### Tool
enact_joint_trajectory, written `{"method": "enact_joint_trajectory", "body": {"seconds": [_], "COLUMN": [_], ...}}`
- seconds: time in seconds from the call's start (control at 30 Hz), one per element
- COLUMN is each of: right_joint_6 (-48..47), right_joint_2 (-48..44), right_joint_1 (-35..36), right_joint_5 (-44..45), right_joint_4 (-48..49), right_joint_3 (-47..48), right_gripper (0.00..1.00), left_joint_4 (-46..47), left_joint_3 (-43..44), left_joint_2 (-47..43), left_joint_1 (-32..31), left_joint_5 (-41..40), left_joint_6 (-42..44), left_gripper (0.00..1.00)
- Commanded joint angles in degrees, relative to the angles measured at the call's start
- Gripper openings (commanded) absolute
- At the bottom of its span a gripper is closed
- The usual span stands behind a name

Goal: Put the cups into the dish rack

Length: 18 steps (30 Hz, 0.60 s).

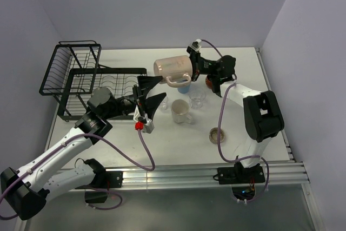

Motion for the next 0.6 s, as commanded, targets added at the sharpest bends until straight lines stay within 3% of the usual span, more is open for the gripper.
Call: {"method": "enact_joint_trajectory", "body": {"seconds": [0.0, 0.2, 0.37, 0.57], "right_joint_6": [-2.8, -8.4, -15.0, -16.7], "right_joint_2": [-1.3, -1.0, -2.2, -3.3], "right_joint_1": [1.0, 2.3, 3.3, 4.2], "right_joint_5": [3.4, 3.7, 4.8, 5.0], "right_joint_4": [0.3, -7.2, -15.7, -17.9], "right_joint_3": [0.7, 0.2, -0.4, -1.0], "right_gripper": [0.0, 0.0, 0.0, 0.0], "left_joint_4": [-6.5, -14.9, -14.9, -15.0], "left_joint_3": [1.9, 5.1, 7.5, 9.0], "left_joint_2": [-0.4, 1.9, 4.7, 6.8], "left_joint_1": [-0.5, -2.2, -2.9, -2.9], "left_joint_5": [0.6, -3.2, -6.1, -6.1], "left_joint_6": [7.5, 13.1, 12.0, 13.1], "left_gripper": [0.8, 0.75, 0.74, 0.66]}}
